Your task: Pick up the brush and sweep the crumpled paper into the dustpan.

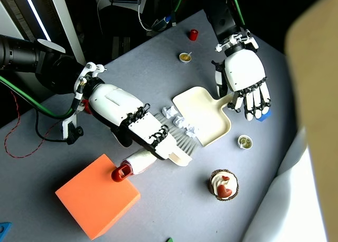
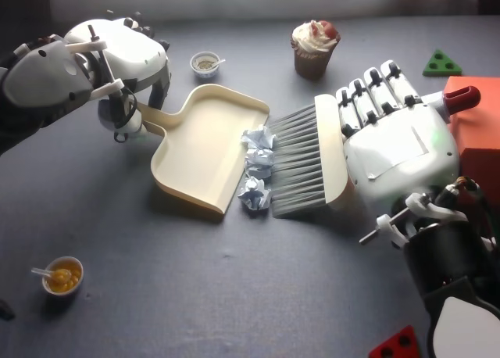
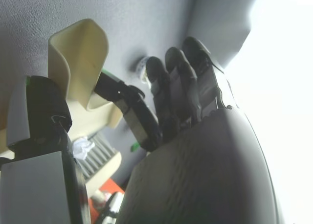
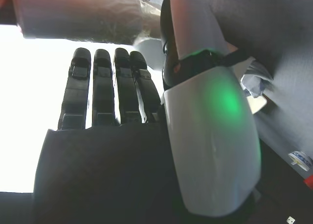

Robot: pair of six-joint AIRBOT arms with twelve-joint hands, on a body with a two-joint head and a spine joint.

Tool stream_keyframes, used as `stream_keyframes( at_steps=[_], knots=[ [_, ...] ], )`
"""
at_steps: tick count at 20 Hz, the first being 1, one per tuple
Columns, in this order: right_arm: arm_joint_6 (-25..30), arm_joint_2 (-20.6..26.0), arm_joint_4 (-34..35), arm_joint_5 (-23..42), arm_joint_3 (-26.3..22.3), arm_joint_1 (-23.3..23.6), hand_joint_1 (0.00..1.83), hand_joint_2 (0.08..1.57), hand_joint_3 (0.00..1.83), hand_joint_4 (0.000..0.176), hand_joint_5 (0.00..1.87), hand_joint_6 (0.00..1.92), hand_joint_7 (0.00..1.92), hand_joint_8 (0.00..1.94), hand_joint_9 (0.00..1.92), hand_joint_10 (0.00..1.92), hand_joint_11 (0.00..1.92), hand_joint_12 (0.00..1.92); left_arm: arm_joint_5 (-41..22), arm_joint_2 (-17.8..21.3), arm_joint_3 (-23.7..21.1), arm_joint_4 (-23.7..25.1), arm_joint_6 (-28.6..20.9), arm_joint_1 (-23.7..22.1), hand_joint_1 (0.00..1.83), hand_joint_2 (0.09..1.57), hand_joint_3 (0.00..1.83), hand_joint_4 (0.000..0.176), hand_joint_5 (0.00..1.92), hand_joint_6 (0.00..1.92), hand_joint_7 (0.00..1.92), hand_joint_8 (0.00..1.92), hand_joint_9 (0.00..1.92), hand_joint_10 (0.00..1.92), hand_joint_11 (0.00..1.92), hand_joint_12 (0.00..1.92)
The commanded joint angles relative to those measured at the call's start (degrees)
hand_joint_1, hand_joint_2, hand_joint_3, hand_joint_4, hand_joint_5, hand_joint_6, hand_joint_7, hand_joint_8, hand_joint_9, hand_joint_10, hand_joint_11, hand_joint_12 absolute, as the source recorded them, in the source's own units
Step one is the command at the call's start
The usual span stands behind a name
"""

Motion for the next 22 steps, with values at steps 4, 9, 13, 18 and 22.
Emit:
stream_keyframes(
  at_steps=[4,9,13,18,22],
  knots=[
    [0.1,-0.4,-5.3,-4.6,1.1,1.8,1.28,1.08,0.00,0.000,0.20,0.01,0.16,0.00,0.11,0.00,0.14,0.03,-4.6,0.9,-0.1,0.9,0.2,-0.7,1.17,1.09,0.00,0.000,1.05,0.86,0.42,0.00,0.30,0.00,0.04,0.58],
    [0.4,-2.1,-5.4,-4.6,4.0,2.0,1.29,1.10,0.01,0.000,0.18,0.00,0.14,0.00,0.13,0.00,0.16,0.04,-4.8,1.1,0.0,0.6,0.1,-1.1,1.16,1.09,0.00,0.000,1.03,0.89,0.43,0.00,0.31,0.00,0.04,0.59],
    [0.5,-2.8,-5.4,-4.6,5.3,2.0,1.29,1.12,0.01,0.000,0.15,0.01,0.12,0.00,0.12,0.00,0.17,0.04,-4.8,1.1,0.0,0.5,0.1,-1.6,1.16,1.09,0.00,0.000,1.04,0.88,0.44,0.00,0.31,0.00,0.05,0.60],
    [0.5,-4.4,-5.4,-4.9,8.7,1.9,1.29,1.13,0.00,0.000,0.13,0.00,0.11,0.00,0.11,0.00,0.16,0.04,-4.9,1.1,0.0,0.5,0.1,-1.8,1.14,1.09,0.00,0.000,1.04,0.88,0.44,0.00,0.33,0.00,0.05,0.61],
    [0.8,-4.9,-5.4,-4.9,10.5,1.8,1.21,1.14,0.00,0.000,0.13,0.01,0.07,0.01,0.09,0.01,0.17,0.04,-4.9,1.2,-0.1,0.4,0.1,-1.9,1.14,1.09,0.00,0.000,1.04,0.88,0.46,0.00,0.34,0.00,0.05,0.62]
  ],
)
